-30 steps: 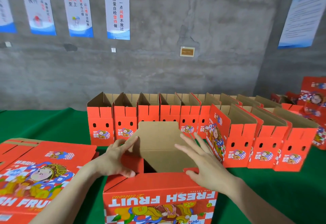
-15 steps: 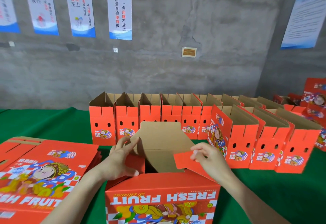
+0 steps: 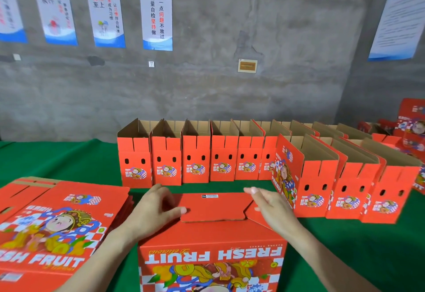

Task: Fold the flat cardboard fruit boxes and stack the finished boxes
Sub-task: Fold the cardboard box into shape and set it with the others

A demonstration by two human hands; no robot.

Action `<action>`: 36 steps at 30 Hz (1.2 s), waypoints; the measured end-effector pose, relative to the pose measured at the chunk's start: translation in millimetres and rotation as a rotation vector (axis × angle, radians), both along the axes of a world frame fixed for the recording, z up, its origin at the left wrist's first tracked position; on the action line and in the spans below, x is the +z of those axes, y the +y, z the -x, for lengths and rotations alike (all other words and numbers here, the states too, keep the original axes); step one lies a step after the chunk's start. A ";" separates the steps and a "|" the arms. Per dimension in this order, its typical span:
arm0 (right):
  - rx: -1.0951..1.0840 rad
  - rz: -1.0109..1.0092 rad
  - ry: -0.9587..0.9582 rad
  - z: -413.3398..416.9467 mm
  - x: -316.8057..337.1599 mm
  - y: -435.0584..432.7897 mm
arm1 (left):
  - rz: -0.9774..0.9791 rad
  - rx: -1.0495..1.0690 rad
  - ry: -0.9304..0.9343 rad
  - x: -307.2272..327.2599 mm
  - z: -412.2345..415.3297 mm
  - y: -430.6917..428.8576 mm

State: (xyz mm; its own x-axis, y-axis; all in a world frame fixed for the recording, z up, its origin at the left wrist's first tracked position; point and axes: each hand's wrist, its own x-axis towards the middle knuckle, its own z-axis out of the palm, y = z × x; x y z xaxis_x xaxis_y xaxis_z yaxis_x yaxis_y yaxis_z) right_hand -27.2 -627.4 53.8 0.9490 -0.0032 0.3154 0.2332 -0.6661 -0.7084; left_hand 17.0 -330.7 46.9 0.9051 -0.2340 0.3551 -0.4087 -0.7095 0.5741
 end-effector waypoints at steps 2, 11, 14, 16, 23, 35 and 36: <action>0.003 0.122 -0.013 -1.2 1.1 1.4 | -0.115 -0.044 0.085 0.7 -2.9 -3.2; 0.173 0.600 0.346 -21.5 30.4 16.9 | -0.427 0.002 0.370 22.5 -9.4 -23.1; 0.207 0.677 0.424 -31.7 40.2 17.9 | -0.436 0.022 0.418 24.0 -9.5 -27.4; 0.194 0.666 0.440 -35.7 39.8 14.2 | -0.403 0.024 0.437 23.0 -9.8 -26.9; 0.177 0.609 0.381 -26.4 8.7 12.8 | -0.500 0.110 0.396 23.4 -9.9 -39.2; 0.068 0.732 0.292 -22.1 -2.6 23.9 | -0.565 0.182 0.314 15.7 -4.1 -42.6; 0.070 0.725 0.289 -22.2 -2.1 23.8 | -0.569 0.178 0.319 15.5 -4.5 -42.2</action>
